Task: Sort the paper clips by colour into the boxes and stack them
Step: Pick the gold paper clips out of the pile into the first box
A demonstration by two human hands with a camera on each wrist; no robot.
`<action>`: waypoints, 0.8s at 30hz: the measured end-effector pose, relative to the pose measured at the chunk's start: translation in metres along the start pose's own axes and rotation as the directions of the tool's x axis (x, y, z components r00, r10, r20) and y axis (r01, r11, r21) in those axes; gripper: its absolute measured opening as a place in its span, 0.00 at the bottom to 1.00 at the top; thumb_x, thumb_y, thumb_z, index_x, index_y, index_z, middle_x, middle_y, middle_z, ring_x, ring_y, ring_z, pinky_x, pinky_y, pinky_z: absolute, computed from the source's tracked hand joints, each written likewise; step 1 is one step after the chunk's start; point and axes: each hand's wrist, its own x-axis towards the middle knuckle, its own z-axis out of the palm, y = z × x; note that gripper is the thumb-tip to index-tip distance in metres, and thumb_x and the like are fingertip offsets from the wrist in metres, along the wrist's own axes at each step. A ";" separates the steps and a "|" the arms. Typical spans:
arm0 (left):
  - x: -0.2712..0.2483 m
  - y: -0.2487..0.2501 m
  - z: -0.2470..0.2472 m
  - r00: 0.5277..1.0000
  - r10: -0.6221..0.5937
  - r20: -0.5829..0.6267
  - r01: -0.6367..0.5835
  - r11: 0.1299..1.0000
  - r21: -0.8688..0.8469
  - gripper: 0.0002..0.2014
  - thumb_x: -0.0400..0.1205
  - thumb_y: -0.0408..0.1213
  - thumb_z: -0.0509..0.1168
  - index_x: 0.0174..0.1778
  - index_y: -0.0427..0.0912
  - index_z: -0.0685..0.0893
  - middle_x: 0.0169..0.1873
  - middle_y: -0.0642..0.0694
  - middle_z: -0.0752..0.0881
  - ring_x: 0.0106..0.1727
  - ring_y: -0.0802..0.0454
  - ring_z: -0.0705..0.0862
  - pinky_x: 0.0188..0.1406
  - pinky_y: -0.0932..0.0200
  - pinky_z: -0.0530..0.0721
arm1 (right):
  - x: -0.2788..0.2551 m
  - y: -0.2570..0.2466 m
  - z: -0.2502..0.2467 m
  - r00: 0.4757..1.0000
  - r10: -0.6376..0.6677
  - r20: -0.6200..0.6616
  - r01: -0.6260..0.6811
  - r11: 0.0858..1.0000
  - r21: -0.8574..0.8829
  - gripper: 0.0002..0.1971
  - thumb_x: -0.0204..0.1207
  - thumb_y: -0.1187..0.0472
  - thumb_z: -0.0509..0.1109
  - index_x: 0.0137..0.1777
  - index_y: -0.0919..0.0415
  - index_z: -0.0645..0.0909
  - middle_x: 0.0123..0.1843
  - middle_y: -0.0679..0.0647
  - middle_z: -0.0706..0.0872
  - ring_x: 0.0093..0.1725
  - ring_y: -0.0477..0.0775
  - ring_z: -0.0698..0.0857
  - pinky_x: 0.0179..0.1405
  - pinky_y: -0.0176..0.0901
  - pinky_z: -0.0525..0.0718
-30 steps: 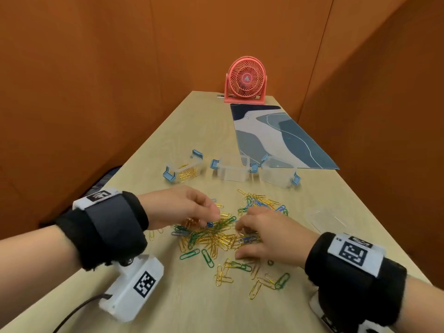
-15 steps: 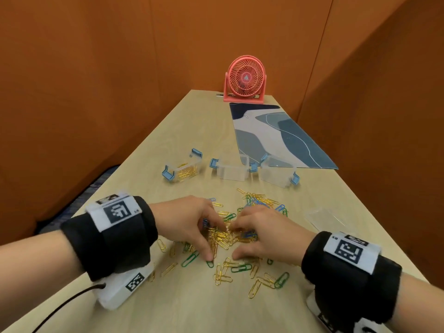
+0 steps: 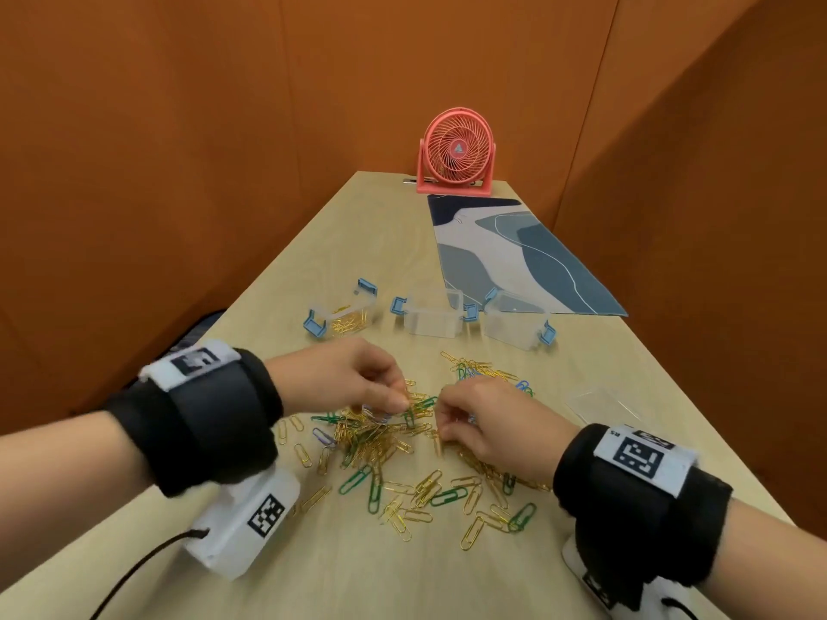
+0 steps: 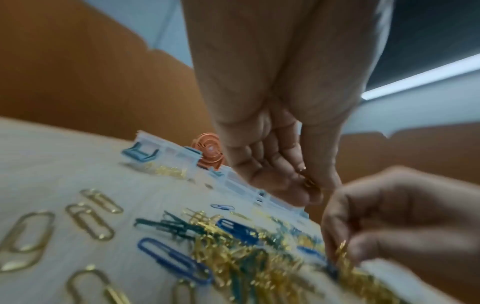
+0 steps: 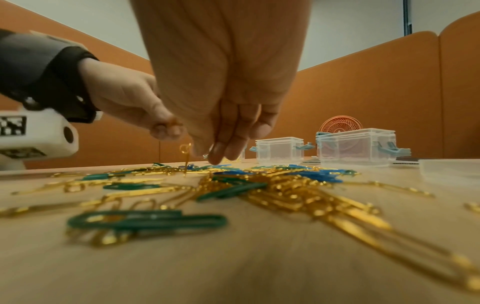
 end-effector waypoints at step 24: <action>-0.052 -0.059 -0.013 0.976 -0.128 0.179 0.109 0.988 0.111 0.16 0.59 0.50 0.83 0.38 0.57 0.86 0.36 0.54 0.83 0.37 0.59 0.77 0.39 0.64 0.74 | 0.003 -0.009 0.005 0.973 -0.038 0.227 -0.005 0.982 0.187 0.07 0.69 0.57 0.78 0.37 0.50 0.81 0.41 0.49 0.85 0.37 0.42 0.81 0.41 0.35 0.81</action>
